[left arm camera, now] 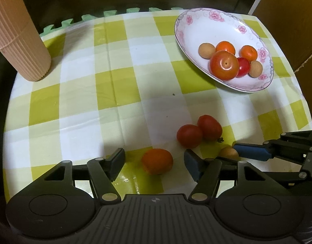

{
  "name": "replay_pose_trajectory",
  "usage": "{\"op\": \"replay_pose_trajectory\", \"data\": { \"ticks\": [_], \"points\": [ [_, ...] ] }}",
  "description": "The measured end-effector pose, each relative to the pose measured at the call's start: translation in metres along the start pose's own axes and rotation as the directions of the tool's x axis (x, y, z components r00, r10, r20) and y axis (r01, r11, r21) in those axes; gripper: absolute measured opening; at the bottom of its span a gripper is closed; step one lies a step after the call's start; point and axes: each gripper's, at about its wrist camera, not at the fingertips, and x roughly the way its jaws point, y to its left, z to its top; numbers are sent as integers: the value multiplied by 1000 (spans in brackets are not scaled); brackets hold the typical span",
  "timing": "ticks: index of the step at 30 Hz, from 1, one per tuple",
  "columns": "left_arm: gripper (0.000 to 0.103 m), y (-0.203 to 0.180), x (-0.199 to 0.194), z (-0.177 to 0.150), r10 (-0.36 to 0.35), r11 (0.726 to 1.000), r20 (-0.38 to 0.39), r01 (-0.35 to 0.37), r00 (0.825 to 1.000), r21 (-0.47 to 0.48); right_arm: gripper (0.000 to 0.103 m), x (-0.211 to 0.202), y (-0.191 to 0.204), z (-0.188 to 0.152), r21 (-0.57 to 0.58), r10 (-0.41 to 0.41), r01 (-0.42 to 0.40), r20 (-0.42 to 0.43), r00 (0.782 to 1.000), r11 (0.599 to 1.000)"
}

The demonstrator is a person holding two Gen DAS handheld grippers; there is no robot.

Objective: Organize fruits
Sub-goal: 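Grasp a tangerine with the left gripper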

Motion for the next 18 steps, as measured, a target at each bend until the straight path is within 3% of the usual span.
{"op": "replay_pose_trajectory", "data": {
  "ticks": [5,8,13,18],
  "points": [
    [66,-1,0,0,0,1000,6,0,1000,8,28,-1,1,-1,-5,-12,12,8,1000,1000],
    [53,-1,0,-1,7,1000,4,-7,1000,16,28,-2,1,-1,-13,-21,21,17,1000,1000],
    [42,-5,-1,-3,24,998,8,-24,1000,58,24,-6,1,2,-11,-35,35,54,998,999],
    [40,-7,-2,-6,25,997,9,-26,1000,76,24,-7,-3,3,-2,-35,36,56,998,999]
  ]
}}
